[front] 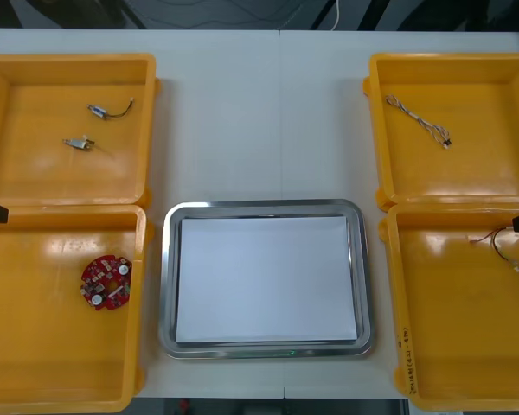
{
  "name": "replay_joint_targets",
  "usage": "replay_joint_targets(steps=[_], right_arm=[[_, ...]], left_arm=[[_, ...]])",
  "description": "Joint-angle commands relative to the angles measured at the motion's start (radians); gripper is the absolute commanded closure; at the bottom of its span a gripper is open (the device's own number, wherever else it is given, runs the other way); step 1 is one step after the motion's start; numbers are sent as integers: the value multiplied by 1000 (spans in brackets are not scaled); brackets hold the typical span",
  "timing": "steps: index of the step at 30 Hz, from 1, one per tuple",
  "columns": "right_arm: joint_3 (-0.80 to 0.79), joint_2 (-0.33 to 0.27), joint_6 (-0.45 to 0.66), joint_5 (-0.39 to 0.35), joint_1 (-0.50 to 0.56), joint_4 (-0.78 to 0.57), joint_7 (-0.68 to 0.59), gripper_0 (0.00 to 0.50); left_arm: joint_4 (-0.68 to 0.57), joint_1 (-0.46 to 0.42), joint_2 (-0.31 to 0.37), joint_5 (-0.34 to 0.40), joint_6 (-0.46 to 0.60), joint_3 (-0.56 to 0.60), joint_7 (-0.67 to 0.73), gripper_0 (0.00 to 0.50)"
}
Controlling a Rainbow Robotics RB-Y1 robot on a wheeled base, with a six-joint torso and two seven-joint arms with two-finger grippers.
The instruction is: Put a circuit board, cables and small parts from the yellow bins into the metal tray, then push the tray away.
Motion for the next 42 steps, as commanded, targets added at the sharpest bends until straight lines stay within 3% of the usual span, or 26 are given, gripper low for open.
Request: replay_joint_targets(steps=[1,18,27,37,42], right_arm=[[-10,-50,2,8,21,-39,3,0],[-10,-50,-33,19,120,-45,9,0],[-10,-50,-240,30,232,-33,35,0],[0,-50,-386,10,252,95,80,0],[24,-50,-473,5,251,171,108,0]], left_arm=[[-25,15,-9,-8,6,30,-123,0],[-35,25,-6,-14,6,-20,-106,0],[-89,48,4,-33,6,-71,-60,0],[-132,121,4,-42,6,-106,-40,0],[-164,161,4,-96,-47,-160,-14,0]])
